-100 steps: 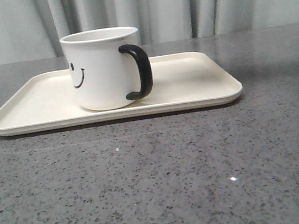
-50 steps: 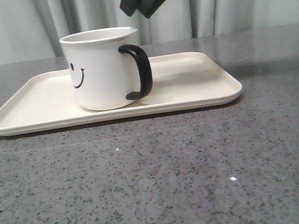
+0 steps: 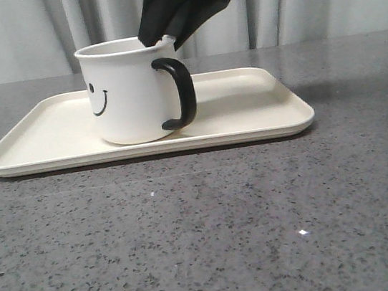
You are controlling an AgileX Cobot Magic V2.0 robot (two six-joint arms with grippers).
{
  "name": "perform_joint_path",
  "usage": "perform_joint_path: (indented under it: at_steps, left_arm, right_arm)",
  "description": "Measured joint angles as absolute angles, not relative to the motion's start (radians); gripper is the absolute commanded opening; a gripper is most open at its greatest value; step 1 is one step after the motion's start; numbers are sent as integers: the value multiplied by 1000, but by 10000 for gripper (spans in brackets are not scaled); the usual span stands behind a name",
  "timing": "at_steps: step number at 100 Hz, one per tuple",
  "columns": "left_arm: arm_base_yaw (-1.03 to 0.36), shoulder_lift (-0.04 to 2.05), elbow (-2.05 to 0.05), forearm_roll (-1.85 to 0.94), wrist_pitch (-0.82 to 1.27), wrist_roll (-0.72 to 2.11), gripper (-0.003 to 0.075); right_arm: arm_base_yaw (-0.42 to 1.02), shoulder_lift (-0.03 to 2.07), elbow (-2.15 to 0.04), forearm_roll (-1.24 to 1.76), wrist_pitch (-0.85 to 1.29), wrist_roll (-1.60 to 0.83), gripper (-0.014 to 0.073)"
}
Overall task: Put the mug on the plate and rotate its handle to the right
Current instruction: 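Reach the right gripper into the mug and grip its rim, then lift the mug with the right gripper and twist it, smiley facing the robot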
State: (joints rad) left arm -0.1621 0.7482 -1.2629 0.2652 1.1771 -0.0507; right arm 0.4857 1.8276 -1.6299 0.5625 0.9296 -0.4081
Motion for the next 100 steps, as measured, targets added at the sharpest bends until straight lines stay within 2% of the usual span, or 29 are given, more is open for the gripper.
perform_joint_path:
  at_steps: [23, 30, 37, 55, 85, 100]
  left_arm:
    - [-162, 748, -1263, 263, 1189, -51, -20]
    - [-162, 748, -1263, 263, 1189, -51, -20]
    - [-162, 748, -1263, 263, 1190, -51, -20]
    - [-162, 748, -1263, 263, 1190, -51, -20]
    - [-162, 748, -1263, 263, 1199, -51, -20]
    - [-162, 748, -1263, 263, 1201, -51, -20]
  right_arm:
    - [488, 1876, -1630, 563, 924, -408, 299]
    - [488, 1880, -1630, 563, 922, -408, 272]
    - [488, 1881, -1630, 563, 916, -408, 186]
    - [488, 1883, -1630, 564, 909, -409, -122]
    - [488, 1885, -1658, 566, 918, -411, -110]
    - [488, 1885, -1798, 566, 1000, -426, -110]
